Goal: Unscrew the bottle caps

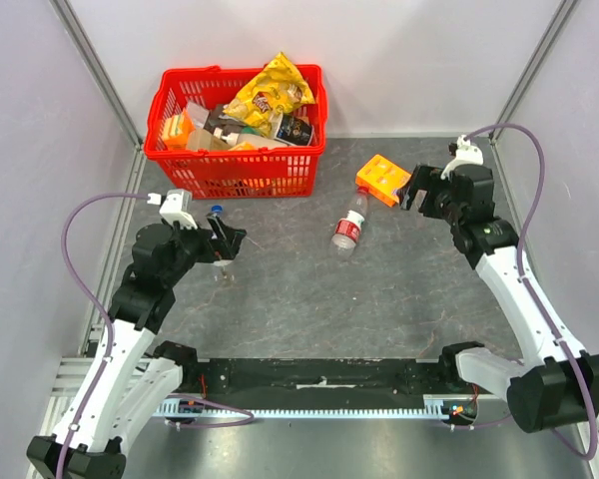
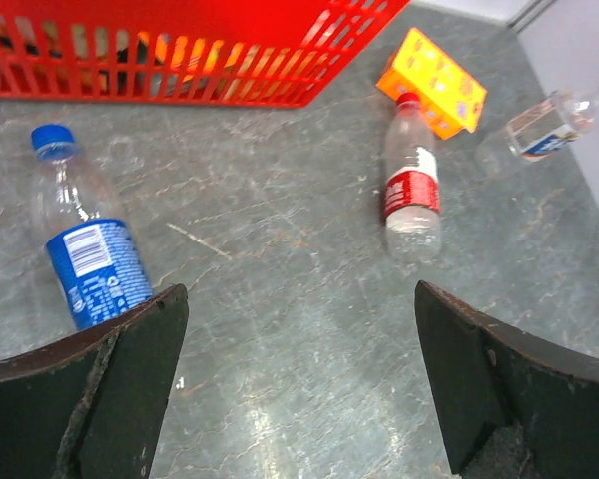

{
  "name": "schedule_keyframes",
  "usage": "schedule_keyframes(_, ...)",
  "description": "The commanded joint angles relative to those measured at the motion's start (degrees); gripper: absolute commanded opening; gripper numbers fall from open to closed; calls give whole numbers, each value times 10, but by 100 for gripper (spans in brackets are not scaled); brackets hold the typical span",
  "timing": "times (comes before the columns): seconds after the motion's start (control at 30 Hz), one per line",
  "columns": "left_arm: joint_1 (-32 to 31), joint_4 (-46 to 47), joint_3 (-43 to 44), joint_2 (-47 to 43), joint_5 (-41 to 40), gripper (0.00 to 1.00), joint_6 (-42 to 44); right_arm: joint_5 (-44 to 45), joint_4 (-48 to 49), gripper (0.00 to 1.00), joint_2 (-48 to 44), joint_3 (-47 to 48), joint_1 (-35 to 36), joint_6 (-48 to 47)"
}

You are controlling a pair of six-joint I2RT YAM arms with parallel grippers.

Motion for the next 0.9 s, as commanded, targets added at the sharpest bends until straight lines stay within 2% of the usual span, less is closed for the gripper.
schedule_keyframes(0.0, 0, -5, 23, -14, 52, 100, -15, -8, -42, 98, 7, 59, 1, -29)
schedule_keyframes(0.17, 0, -16, 51, -11, 150, 100, 19, -51, -50, 98, 9, 77, 15, -66)
schedule_keyframes(0.43, 0, -37, 102, 11, 138, 100, 24, -5, -69, 98, 73, 115, 127, -73)
schedule_keyframes(0.57, 0, -16, 88, 8, 148, 100, 13, 46, -72, 98, 156, 138, 167, -39)
schedule_keyframes(0.7, 0, 18, 58, 4, 174, 100, 4, 79, -112, 98, 270, 206, 183, -12)
schedule_keyframes(0.87, 0, 18, 42, -5, 185, 100, 3, 104, -158, 98, 388, 270, 190, 11)
